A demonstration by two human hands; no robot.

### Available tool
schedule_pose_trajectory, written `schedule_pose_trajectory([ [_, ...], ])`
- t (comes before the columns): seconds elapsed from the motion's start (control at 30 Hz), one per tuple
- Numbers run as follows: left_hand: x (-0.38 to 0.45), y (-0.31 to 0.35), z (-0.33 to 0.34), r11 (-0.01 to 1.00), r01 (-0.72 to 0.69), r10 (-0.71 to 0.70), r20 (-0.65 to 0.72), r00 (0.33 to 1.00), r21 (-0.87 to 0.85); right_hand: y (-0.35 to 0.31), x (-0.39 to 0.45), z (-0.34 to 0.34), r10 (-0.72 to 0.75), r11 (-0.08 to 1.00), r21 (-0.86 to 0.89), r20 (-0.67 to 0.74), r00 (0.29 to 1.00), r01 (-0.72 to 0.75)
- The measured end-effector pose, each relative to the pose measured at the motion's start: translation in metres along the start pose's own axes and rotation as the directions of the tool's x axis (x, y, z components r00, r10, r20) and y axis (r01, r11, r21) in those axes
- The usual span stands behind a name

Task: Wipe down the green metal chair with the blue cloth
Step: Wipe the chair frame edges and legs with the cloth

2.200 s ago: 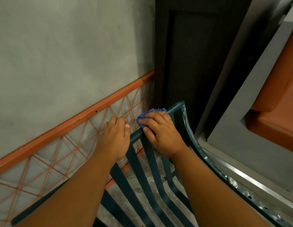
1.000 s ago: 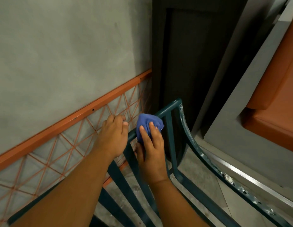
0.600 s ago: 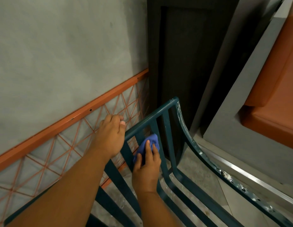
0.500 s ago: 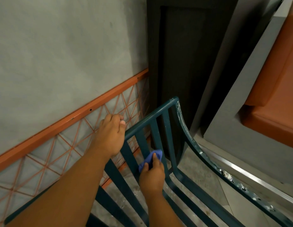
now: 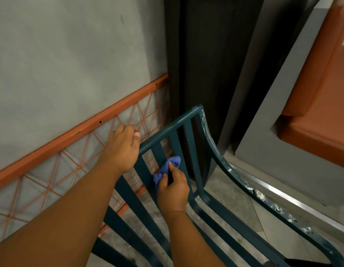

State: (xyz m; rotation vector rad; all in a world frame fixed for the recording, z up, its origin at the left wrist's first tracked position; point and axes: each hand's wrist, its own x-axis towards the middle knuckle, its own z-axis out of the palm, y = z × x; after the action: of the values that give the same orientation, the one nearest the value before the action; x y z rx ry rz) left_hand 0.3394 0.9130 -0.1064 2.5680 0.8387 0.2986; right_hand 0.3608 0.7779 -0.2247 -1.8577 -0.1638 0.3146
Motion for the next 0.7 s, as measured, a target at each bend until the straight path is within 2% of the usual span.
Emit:
schedule_pose_trajectory([
  [0.03,-0.001,0.001,0.000,1.000,-0.001,0.001,0.005,1.000,0.009,0.004,0.006,-0.007,0.147,0.989,0.027,0.042,0.988,-0.148],
  [0.1,-0.002,0.002,0.000,0.999,-0.011,0.011,0.005,1.000,0.032,0.009,0.017,-0.023,0.386,0.902,0.170,0.092,0.918,-0.397],
  [0.13,-0.002,0.002,0.000,0.999,-0.014,0.014,0.004,1.000,0.043,0.004,0.021,-0.029,0.441,0.852,0.274,0.084,0.893,-0.447],
  [0.17,-0.002,0.002,0.000,0.998,-0.014,0.013,0.005,1.000,0.054,-0.005,0.024,-0.034,0.453,0.814,0.384,0.048,0.890,-0.436],
  [0.23,-0.002,0.003,0.000,0.997,-0.017,0.016,0.011,1.000,0.077,-0.029,0.034,-0.034,0.356,0.825,0.503,-0.108,0.928,-0.258],
  [0.27,-0.002,0.003,0.000,0.996,-0.022,0.020,0.013,1.000,0.092,-0.043,0.039,-0.032,0.239,0.872,0.472,-0.180,0.954,-0.130],
  [0.3,-0.002,0.003,0.000,0.994,-0.027,0.025,0.012,1.000,0.109,-0.056,0.043,-0.027,0.087,0.919,0.393,-0.217,0.972,0.006],
  [0.37,-0.002,0.004,0.000,0.989,-0.031,0.031,0.003,1.000,0.145,-0.072,0.049,-0.013,-0.180,0.956,0.196,-0.198,0.964,0.219],
  [0.43,-0.002,0.005,0.001,0.984,-0.034,0.034,0.002,0.999,0.176,-0.070,0.052,-0.002,-0.245,0.963,0.071,-0.188,0.951,0.261],
  [0.5,-0.002,0.006,0.001,0.981,-0.037,0.036,0.006,0.999,0.193,-0.056,0.050,0.003,-0.181,0.981,0.027,-0.209,0.961,0.191],
  [0.6,-0.003,0.006,0.001,0.977,-0.041,0.038,0.019,0.999,0.210,-0.027,0.049,-0.004,0.086,0.996,-0.009,-0.128,0.988,-0.088],
  [0.63,-0.003,0.006,0.000,0.976,-0.042,0.038,0.022,0.999,0.214,-0.020,0.052,-0.012,0.199,0.980,0.027,-0.088,0.976,-0.197],
  [0.7,-0.004,0.006,0.000,0.975,-0.041,0.038,0.021,0.999,0.219,-0.018,0.058,-0.027,0.378,0.898,0.257,-0.037,0.925,-0.357],
])
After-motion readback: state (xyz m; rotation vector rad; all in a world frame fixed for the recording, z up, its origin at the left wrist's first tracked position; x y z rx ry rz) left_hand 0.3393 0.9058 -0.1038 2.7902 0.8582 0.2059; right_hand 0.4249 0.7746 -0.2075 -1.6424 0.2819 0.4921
